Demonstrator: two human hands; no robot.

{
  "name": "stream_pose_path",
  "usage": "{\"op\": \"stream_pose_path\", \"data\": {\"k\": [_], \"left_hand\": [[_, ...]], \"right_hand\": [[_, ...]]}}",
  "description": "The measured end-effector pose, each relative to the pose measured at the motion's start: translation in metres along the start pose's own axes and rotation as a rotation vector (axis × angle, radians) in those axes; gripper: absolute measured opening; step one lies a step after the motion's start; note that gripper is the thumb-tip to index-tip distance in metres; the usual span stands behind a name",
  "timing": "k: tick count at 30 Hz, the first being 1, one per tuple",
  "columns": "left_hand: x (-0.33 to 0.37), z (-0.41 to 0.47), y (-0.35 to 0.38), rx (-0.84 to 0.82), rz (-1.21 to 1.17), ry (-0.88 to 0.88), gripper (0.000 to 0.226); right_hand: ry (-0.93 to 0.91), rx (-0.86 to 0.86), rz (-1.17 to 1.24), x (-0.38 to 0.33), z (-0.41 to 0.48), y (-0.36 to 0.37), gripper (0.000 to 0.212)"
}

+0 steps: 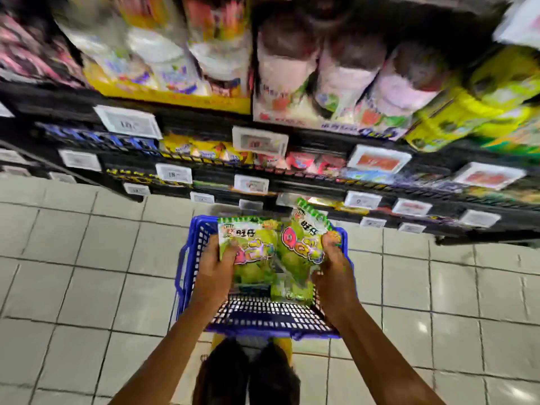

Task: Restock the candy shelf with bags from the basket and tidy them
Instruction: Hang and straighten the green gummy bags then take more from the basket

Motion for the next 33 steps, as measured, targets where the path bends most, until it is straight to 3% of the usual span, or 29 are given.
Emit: {"op": "stream_pose_path", "data": {"k": [4, 6, 8, 11, 13, 16, 18, 21, 23, 25, 28, 30, 33], "left_hand": [[0.133, -0.05, -0.004, -0.027, 0.017, 0.078, 0.022], [0.2, -0.079, -0.006, -0.033, -0.03, 0.123, 0.025], [0.254, -0.109, -0.008, -0.04, -0.056, 0.133, 0.037], [0.324, -0.157, -0.011, -0.091, -0.128, 0.181, 0.023], [0.365, -0.18, -0.015, -0.096, -0.122, 0.26, 0.029], [0.42, -0.214, -0.019, -0.126, -0.049, 0.364, 0.059], [0.445, -0.232, -0.024, -0.111, -0.03, 0.402, 0.072], [0.48, -0.249, -0.035, -0.079, -0.1, 0.374, 0.066], [0.503, -0.251, -0.038, -0.102, -0.135, 0.374, 0.042], [0.528, -0.256, -0.041, -0.145, -0.189, 0.382, 0.03], [0.553, -0.254, -0.049, -0.183, -0.239, 0.355, 0.044], [0.571, -0.251, -0.056, -0.217, -0.271, 0.369, 0.042], [0.594, -0.246, -0.064, -0.28, -0.304, 0.394, 0.046]], "right_hand": [[-0.108, 0.019, 0.028, -0.116, -0.087, 0.016, 0.092], [-0.222, 0.016, 0.004, -0.177, -0.13, 0.023, 0.102], [-0.339, 0.039, -0.03, -0.23, -0.17, 0.024, 0.099], [-0.411, 0.025, -0.02, -0.296, -0.234, 0.029, 0.076], [-0.479, 0.017, -0.015, -0.329, -0.267, 0.032, 0.064], [-0.604, 0.027, -0.046, -0.373, -0.309, 0.034, 0.086], [-0.662, 0.024, -0.047, -0.395, -0.328, 0.038, 0.083], [-0.692, 0.019, 0.031, -0.424, -0.354, 0.044, 0.085], [-0.692, 0.004, 0.1, -0.439, -0.361, 0.047, 0.097], [-0.739, -0.024, 0.116, -0.461, -0.373, 0.054, 0.079], [-0.794, -0.04, 0.124, -0.487, -0.385, 0.066, 0.037], [-0.834, -0.032, 0.129, -0.503, -0.392, 0.077, 0.018], [-0.893, -0.041, 0.121, -0.524, -0.405, 0.099, 0.016]]}}
Point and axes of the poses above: each hand's wrist, its own z-axis towards the middle knuckle, its own y-axis out of the palm, x = y × z, the point moved 9 cm from there along z, towards the middle knuckle, and after that the axes turned 2 degrees about -z, right-handed, at the moved point
